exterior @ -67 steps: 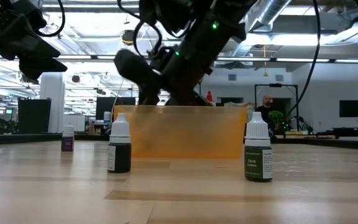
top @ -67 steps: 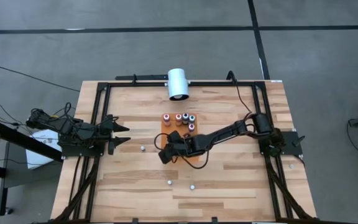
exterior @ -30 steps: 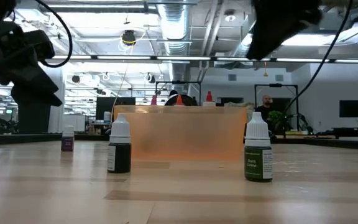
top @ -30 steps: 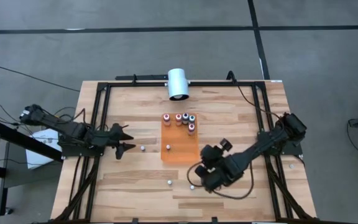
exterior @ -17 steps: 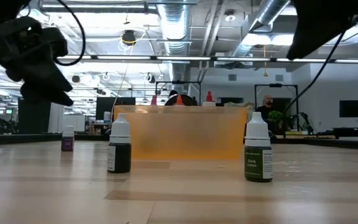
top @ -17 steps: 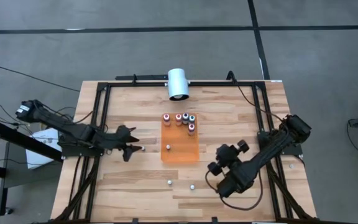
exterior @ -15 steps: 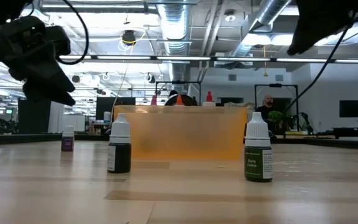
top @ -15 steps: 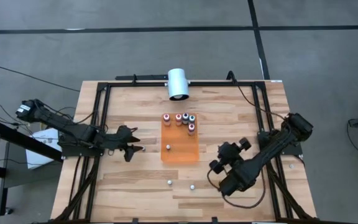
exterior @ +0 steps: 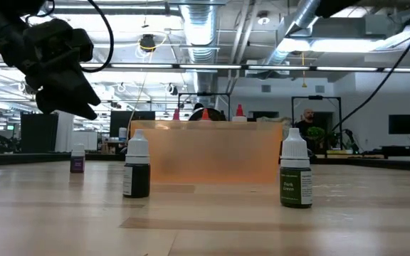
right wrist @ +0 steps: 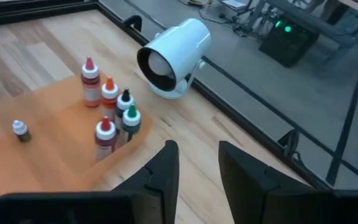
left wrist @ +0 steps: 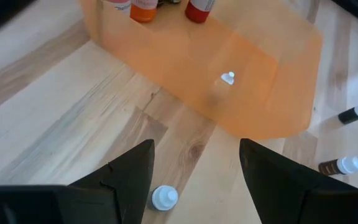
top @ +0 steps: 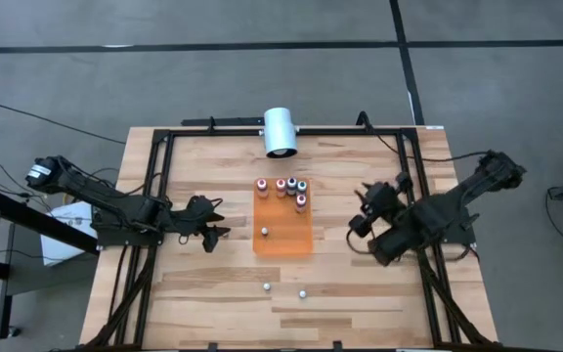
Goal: Pick & Place food coloring
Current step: Put the small purple food coloring bottle into the bin
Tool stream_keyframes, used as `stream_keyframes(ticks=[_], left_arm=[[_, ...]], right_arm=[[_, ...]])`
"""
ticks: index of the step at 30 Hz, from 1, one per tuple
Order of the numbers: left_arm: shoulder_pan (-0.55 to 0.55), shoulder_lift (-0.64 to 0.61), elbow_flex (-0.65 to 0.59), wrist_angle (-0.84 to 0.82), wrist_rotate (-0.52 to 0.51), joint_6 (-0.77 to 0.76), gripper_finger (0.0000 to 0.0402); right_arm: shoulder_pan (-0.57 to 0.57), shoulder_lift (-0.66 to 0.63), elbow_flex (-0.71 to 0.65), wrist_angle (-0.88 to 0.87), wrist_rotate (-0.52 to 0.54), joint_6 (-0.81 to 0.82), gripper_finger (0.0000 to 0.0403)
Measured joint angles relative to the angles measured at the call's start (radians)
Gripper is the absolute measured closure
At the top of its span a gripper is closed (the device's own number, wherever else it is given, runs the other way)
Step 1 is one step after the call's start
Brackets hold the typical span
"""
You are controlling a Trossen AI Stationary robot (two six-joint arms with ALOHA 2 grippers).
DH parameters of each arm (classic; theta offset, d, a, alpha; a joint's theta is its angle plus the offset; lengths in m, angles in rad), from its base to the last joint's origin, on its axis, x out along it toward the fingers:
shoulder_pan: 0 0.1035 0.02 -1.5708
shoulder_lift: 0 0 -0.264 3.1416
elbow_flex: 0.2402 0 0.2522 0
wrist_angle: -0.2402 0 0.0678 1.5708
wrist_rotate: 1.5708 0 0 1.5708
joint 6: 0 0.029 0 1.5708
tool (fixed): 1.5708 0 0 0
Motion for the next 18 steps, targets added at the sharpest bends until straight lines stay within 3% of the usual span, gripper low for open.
stream_keyframes(ticks=[18], left_arm=[[0.001,-0.002,0.000,-0.005,0.002,-0.090,0.0173]], right_arm=[[-0.018,-0.586,-0.533,0.578,-0.011,-0.310,0.0381]])
